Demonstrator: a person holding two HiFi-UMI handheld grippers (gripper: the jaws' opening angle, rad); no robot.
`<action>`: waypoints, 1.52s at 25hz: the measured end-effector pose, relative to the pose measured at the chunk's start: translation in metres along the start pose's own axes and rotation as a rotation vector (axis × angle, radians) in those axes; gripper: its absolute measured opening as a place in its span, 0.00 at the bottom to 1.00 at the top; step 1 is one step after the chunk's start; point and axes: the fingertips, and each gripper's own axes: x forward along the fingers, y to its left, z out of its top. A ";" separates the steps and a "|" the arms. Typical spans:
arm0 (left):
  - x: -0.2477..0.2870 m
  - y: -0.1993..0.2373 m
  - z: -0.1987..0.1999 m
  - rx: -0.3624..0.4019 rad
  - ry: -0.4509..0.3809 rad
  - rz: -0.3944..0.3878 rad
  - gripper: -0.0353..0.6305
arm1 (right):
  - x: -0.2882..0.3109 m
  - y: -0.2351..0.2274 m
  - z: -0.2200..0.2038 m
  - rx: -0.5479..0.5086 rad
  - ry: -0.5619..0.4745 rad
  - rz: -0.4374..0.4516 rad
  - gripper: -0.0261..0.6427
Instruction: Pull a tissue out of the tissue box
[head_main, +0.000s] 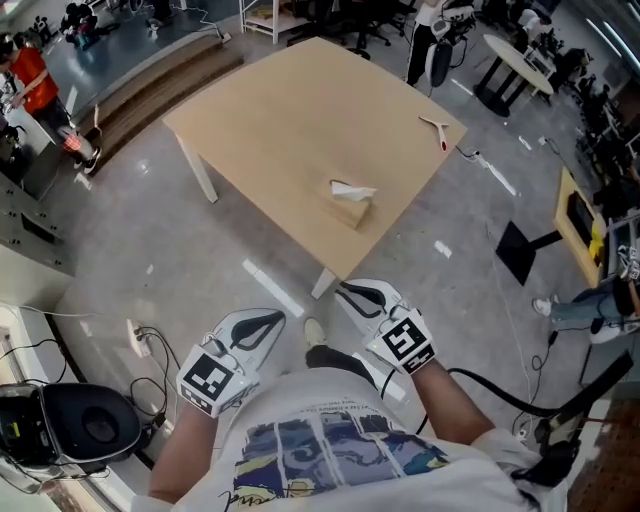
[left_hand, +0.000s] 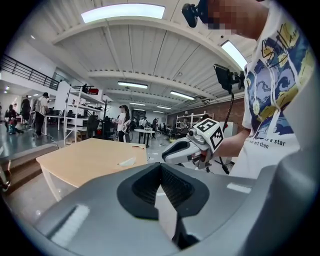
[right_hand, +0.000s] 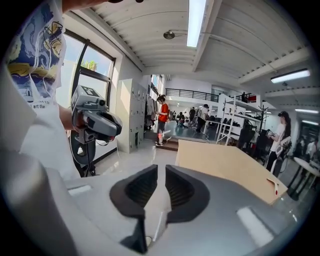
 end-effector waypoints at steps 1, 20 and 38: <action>0.006 0.004 0.003 -0.004 0.000 0.009 0.06 | 0.002 -0.012 -0.001 -0.012 0.003 0.001 0.09; 0.097 0.052 0.027 -0.085 -0.012 0.117 0.06 | 0.057 -0.198 -0.067 -0.109 0.107 -0.070 0.15; 0.108 0.094 0.014 -0.144 0.023 0.199 0.06 | 0.123 -0.274 -0.125 -0.191 0.287 -0.094 0.21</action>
